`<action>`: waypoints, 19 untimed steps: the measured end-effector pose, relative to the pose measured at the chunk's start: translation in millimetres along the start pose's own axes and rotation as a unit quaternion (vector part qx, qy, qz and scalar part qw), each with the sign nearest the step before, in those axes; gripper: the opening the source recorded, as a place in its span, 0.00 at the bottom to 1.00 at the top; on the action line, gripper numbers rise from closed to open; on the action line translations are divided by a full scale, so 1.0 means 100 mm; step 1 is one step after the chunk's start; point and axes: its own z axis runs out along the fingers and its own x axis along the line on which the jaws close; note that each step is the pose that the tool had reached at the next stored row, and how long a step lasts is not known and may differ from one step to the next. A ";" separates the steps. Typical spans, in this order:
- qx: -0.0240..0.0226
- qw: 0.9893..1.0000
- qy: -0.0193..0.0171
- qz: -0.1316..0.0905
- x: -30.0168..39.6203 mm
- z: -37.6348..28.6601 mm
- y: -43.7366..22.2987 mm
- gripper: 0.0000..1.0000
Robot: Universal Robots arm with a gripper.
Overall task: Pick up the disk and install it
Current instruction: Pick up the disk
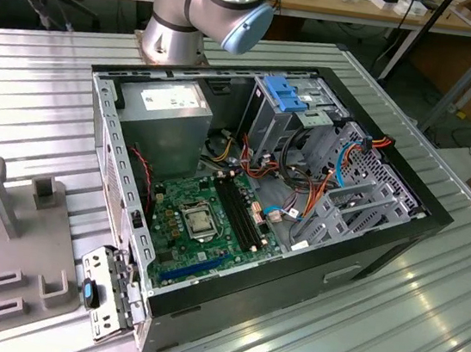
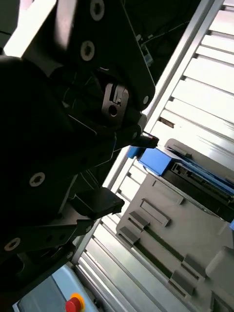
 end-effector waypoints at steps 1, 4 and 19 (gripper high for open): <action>0.001 1.000 0.000 0.000 0.001 0.008 0.000 0.60; 0.010 1.000 0.000 0.000 0.003 0.048 -0.001 0.60; 0.010 1.000 0.000 0.000 -0.002 0.374 0.005 0.60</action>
